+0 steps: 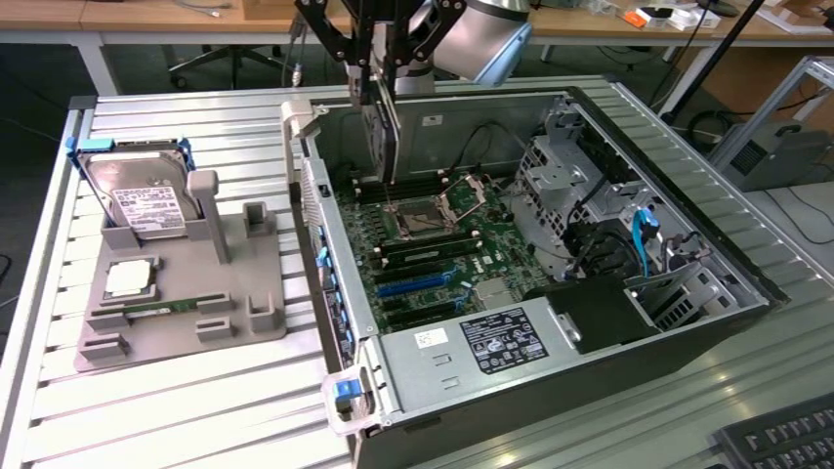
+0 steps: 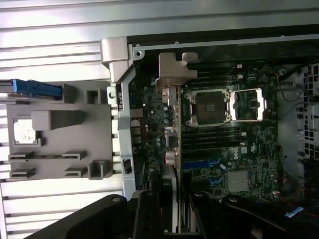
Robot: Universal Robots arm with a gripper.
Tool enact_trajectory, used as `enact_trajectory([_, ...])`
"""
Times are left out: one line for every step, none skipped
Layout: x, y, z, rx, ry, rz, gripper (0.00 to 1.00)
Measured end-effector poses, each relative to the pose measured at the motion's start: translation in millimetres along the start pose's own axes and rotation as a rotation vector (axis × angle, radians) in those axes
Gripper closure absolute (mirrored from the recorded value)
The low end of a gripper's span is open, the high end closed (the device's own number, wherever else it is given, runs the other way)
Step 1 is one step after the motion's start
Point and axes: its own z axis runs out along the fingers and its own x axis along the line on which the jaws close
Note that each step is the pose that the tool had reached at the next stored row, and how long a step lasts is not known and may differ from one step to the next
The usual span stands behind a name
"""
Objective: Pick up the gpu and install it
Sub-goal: 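Pick up the gpu and move the gpu toward the slot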
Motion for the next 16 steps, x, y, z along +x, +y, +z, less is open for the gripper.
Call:
enact_trajectory([-0.4,0.0,0.0,0.0002,0.0,0.0,0.73])
enact_trajectory([-0.8,0.0,0.0,0.0003,0.0,0.0,0.73])
enact_trajectory([-1.3,0.0,0.1,0.0004,-0.0001,0.0,0.73])
enact_trajectory([-1.6,0.1,0.1,0.0006,-0.0001,0.0,0.73])
enact_trajectory([-2.0,0.1,0.1,0.0006,-0.0001,0.0,0.73])
enact_trajectory([-2.3,0.1,0.1,0.0008,0.0,0.0,0.73])
enact_trajectory([-2.7,0.1,0.1,0.0009,-0.0001,0.0,0.73])
enact_trajectory([-3.2,0.1,0.2,0.001,-0.0001,0.0,0.73])
enact_trajectory([-3.6,0.1,0.1,0.0012,-0.0001,0.0,0.73])
enact_trajectory([-3.9,0.2,0.2,0.0013,-0.0001,0.0,0.73])
enact_trajectory([-4.5,0.2,0.2,0.0013,-0.0001,0.0,0.73])
enact_trajectory([-5.3,0.2,0.2,0.0015,-0.0001,0.0,0.73])
enact_trajectory([-5.5,0.2,0.3,0.0015,-0.0001,0.0,0.73])
enact_trajectory([-6.1,0.3,0.3,0.0017,-0.0001,0.0,0.73])
enact_trajectory([-6.6,0.3,0.3,0.0018,-0.0001,0.0,0.73])
enact_trajectory([-7.0,0.3,0.3,0.0018,-0.0001,0.0,0.73])
